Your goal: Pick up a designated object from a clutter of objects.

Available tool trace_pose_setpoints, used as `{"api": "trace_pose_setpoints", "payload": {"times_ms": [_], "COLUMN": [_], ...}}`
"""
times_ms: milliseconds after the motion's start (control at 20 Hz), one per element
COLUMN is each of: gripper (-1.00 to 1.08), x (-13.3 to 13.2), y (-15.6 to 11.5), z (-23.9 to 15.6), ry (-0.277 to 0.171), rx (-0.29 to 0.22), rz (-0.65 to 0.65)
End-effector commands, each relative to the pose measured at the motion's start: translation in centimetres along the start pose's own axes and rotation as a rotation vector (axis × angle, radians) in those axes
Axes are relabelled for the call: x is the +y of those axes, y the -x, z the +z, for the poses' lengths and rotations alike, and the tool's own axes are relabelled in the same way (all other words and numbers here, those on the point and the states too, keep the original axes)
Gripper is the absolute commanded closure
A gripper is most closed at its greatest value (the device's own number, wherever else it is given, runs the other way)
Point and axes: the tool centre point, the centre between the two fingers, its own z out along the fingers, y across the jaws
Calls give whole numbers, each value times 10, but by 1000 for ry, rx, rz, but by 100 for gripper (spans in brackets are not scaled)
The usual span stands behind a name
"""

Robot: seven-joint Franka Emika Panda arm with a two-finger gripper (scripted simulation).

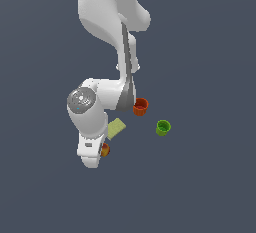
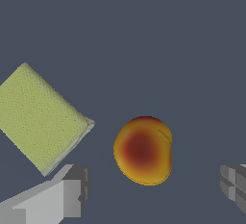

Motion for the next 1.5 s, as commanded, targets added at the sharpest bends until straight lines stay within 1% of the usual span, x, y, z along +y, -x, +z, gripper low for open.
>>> {"api": "trace_pose_setpoints", "payload": {"times_ms": [0,300,750,1000,1050,1450], "gripper": [-92,-92,-92,-92,108,108], "x": [1,0,-1,1,1,1], "y": [1,1,1,1,1,1], "z": [2,6,46,53,53,53], "ry": [1,0,1,1,1,1], "rx": [1,1,1,1,1,1], "rz": [-13,-12,-16,-16,-16,-16]}}
